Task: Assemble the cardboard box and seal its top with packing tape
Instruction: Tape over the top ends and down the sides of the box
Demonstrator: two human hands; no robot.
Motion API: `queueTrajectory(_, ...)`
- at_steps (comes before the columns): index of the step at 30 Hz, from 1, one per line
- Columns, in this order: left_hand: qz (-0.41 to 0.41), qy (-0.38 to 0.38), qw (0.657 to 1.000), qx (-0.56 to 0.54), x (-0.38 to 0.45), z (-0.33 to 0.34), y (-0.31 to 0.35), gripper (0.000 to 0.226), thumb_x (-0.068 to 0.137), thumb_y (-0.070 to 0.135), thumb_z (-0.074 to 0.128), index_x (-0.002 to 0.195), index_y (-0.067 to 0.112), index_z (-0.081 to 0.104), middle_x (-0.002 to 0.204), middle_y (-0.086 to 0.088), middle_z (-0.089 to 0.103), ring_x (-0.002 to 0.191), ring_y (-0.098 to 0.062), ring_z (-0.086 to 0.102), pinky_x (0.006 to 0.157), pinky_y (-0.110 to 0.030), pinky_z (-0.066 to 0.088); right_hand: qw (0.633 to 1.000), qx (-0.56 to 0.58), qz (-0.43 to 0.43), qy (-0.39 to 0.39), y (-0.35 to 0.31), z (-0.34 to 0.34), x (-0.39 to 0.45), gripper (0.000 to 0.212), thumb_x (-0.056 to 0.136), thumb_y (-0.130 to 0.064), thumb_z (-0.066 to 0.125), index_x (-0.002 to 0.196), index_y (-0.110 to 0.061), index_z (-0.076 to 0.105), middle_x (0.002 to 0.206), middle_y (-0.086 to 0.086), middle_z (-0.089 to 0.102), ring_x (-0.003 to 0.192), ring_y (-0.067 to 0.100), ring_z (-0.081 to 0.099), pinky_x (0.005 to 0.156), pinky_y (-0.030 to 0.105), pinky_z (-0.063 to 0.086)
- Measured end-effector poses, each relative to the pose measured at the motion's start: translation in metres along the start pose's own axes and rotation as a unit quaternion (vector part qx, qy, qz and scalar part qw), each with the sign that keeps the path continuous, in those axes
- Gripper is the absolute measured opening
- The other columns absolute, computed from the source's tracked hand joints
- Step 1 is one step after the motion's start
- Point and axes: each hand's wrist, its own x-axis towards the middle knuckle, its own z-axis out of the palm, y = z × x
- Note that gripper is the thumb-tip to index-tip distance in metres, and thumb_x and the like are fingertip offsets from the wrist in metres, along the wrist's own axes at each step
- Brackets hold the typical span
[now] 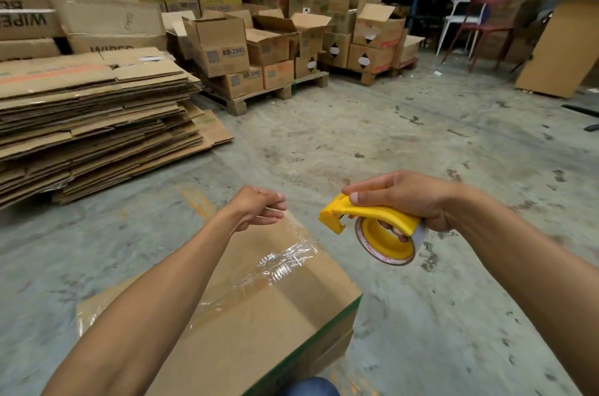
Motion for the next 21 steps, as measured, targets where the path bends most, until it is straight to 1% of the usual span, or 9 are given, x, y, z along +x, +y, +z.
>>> queueTrajectory(2,0.017,0.021,1.0,-0.013,0.007,0.001,-0.001,0.007,0.089,0.013,0.069,0.089,0.006,0.07,0.08,-0.01,0.072,0.06,-0.012,0.07,0.06,-0.025,0.06,1.0,0.002,0.003,0.004,0.008,0.002,0.001,0.029,0.081,-0.038,0.075,0.109,-0.033,0.075,0.09,-0.003,0.078,0.066,0.009,0.068,0.055,0.021,0.053)
queueTrajectory(4,0.02,0.033,0.999,-0.027,0.012,0.003,-0.002,0.006,0.086,0.01,0.071,0.088,0.005,0.07,0.073,-0.009,0.072,0.058,-0.012,0.07,0.058,-0.024,0.06,1.0,0.014,0.008,0.004,0.013,0.004,0.002,0.03,0.081,-0.037,0.075,0.111,-0.032,0.075,0.086,-0.003,0.077,0.063,0.008,0.068,0.052,0.02,0.052)
queueTrajectory(8,0.014,0.044,0.997,-0.056,0.022,0.006,-0.005,0.008,0.084,0.006,0.072,0.09,0.002,0.07,0.08,-0.012,0.07,0.056,-0.013,0.07,0.052,-0.024,0.058,1.0,0.027,0.015,0.005,0.02,0.005,0.003,0.031,0.082,-0.036,0.075,0.112,-0.031,0.075,0.087,-0.001,0.077,0.061,0.009,0.067,0.047,0.018,0.051)
queueTrajectory(11,0.021,0.05,0.997,-0.059,0.029,0.007,-0.006,0.009,0.085,0.006,0.07,0.092,0.0,0.07,0.077,-0.013,0.066,0.05,-0.009,0.065,0.051,-0.022,0.057,0.999,0.027,0.016,0.019,0.024,0.01,0.004,0.031,0.081,-0.037,0.075,0.112,-0.031,0.075,0.091,-0.001,0.077,0.066,0.01,0.068,0.051,0.02,0.052)
queueTrajectory(13,0.036,0.049,0.997,-0.05,0.034,0.008,-0.004,0.008,0.089,0.009,0.067,0.094,0.003,0.069,0.074,-0.01,0.064,0.048,-0.006,0.061,0.051,-0.02,0.056,0.999,0.04,0.017,0.031,0.026,0.017,0.005,0.03,0.082,-0.036,0.075,0.112,-0.03,0.075,0.091,0.0,0.077,0.065,0.01,0.068,0.051,0.019,0.052)
queueTrajectory(15,0.055,0.055,0.997,-0.021,0.042,0.008,-0.001,0.011,0.091,0.011,0.065,0.097,0.004,0.07,0.073,-0.007,0.062,0.047,-0.005,0.059,0.05,-0.016,0.053,0.997,0.062,0.01,0.049,0.03,0.028,0.009,0.03,0.083,-0.033,0.075,0.112,-0.028,0.074,0.091,-0.001,0.076,0.064,0.009,0.068,0.051,0.019,0.053)
queueTrajectory(17,0.064,0.066,0.995,0.03,0.052,0.005,0.001,0.014,0.094,0.012,0.061,0.104,0.004,0.069,0.074,-0.005,0.062,0.055,-0.008,0.057,0.048,-0.015,0.049,0.995,0.075,0.001,0.068,0.034,0.043,0.017,0.029,0.084,-0.033,0.075,0.113,-0.029,0.073,0.094,0.001,0.075,0.069,0.011,0.068,0.058,0.02,0.054)
queueTrajectory(19,0.06,0.07,0.991,0.093,0.063,-0.002,-0.001,0.016,0.095,0.013,0.06,0.104,0.005,0.07,0.075,-0.004,0.062,0.061,-0.012,0.054,0.049,-0.017,0.045,0.992,0.089,-0.008,0.084,0.04,0.06,0.025,0.028,0.084,-0.033,0.075,0.112,-0.032,0.072,0.097,0.002,0.074,0.072,0.013,0.067,0.064,0.023,0.056)
queueTrajectory(21,0.048,0.073,0.984,0.155,0.075,-0.009,-0.006,0.016,0.093,0.017,0.063,0.1,0.008,0.073,0.077,-0.004,0.062,0.065,-0.014,0.053,0.052,-0.022,0.04,0.99,0.109,-0.013,0.09,0.048,0.076,0.034,0.029,0.084,-0.032,0.074,0.113,-0.032,0.071,0.096,0.004,0.074,0.072,0.017,0.068,0.068,0.027,0.058)
